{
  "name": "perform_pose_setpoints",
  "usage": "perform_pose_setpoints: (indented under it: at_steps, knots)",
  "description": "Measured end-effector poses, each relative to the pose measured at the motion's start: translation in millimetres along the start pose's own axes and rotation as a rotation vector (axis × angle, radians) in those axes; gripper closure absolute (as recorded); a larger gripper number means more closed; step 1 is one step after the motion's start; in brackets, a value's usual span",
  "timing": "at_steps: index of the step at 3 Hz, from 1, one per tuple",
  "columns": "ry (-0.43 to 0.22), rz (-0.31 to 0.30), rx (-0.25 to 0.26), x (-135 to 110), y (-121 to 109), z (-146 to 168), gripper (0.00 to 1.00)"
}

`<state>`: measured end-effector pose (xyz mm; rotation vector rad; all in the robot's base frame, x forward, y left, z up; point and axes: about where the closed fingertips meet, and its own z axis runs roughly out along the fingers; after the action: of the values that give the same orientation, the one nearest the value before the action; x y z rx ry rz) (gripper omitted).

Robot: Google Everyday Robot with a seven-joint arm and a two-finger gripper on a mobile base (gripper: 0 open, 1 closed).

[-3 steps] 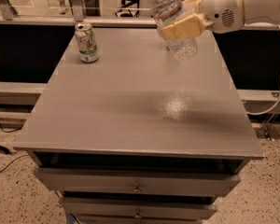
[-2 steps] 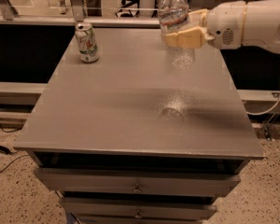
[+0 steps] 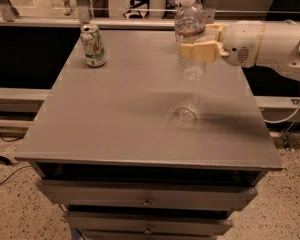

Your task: Place water bottle upright

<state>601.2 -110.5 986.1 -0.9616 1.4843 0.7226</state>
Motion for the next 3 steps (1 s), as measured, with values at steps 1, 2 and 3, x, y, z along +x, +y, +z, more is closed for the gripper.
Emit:
perform_pose_setpoints:
  at_steps: [1, 2, 3]
  knots:
    - [-0.064, 0.014, -0.006, 17, 0, 0, 1.0]
    - [-0.109, 0.019, -0.021, 30, 3, 2, 1.0]
    - [-0.125, 0.028, -0.033, 40, 5, 4, 1.0]
